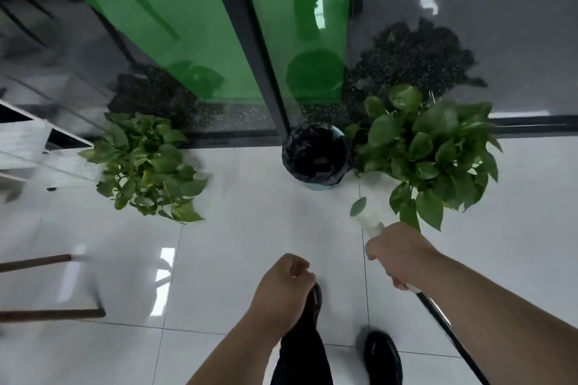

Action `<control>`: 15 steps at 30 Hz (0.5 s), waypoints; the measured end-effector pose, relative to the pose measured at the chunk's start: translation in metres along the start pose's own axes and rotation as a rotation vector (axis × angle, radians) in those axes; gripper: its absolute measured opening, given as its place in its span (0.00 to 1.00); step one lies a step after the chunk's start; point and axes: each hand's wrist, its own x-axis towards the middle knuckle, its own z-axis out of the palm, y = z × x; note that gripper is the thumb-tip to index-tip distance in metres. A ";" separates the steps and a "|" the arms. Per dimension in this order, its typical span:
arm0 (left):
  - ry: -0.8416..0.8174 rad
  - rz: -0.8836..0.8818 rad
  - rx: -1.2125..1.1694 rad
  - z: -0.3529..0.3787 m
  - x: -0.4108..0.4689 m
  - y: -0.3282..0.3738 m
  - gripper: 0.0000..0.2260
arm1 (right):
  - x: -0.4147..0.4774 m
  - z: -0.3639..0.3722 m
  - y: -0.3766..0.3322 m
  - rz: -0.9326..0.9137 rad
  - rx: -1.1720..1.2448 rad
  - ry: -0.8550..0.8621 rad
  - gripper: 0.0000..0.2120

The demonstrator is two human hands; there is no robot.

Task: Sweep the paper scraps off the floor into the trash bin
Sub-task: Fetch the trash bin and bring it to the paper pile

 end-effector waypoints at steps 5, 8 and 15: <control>-0.036 -0.082 -0.018 0.021 0.165 0.000 0.07 | 0.141 0.030 -0.033 -0.017 -0.035 0.013 0.06; -0.044 -0.106 -0.064 0.040 0.249 -0.001 0.07 | 0.208 0.039 -0.035 -0.040 -0.060 0.049 0.06; -0.024 -0.231 -0.298 0.079 0.376 -0.001 0.14 | 0.300 0.048 -0.037 -0.060 -0.058 0.136 0.04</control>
